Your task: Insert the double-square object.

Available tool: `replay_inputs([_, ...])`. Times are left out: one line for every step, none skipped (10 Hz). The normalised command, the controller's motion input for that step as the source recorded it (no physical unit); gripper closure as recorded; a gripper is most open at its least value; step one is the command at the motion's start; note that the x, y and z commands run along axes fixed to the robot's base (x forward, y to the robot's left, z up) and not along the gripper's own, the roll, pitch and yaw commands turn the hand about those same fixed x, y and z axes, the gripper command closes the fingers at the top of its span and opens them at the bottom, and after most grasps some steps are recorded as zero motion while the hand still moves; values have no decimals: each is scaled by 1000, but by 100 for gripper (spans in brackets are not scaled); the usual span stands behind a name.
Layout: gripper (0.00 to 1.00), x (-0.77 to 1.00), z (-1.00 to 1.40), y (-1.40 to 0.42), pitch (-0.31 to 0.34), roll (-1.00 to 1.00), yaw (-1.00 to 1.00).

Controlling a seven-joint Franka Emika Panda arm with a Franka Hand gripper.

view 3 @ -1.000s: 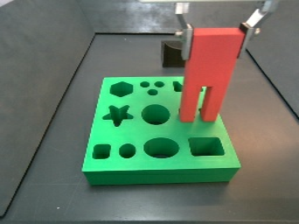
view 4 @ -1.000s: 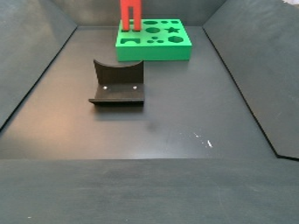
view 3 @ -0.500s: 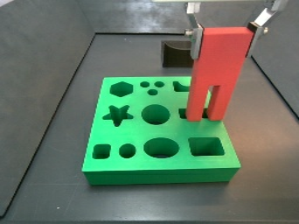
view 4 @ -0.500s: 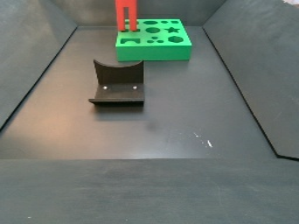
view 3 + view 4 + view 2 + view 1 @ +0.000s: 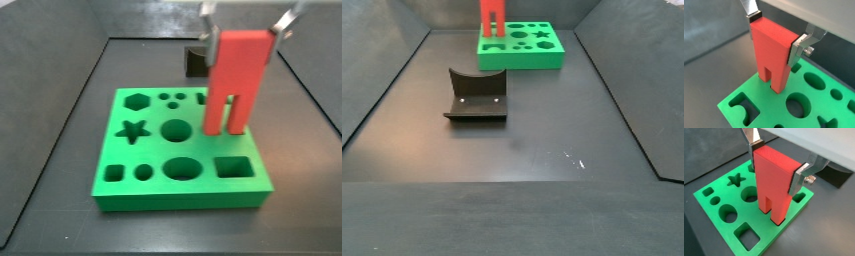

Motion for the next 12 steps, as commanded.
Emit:
replay_inputs([100,6,-223,0,74,0,-66])
replay_inputs([100,223,-406,0,79,33,-71])
replay_inputs([100,169,-571,-51,170,50,-160])
replay_inputs([100,17,-500,-23,209,4,-186])
replay_inputs([100,-91,-366,-20,110,0,-71])
replay_inputs([100,-151,-291,0,0,0,0])
replay_inputs([100,-46,-209,0,-9,0,20])
replay_inputs([100,-129,-217,-91,0,56,31])
replay_inputs([100,-217,-234,-23,-27,41,60])
replay_inputs([100,-80,-40,-11,-126,9,20])
replay_inputs([100,-40,-71,3,31,63,0])
replay_inputs([100,0,0,0,0,0,0])
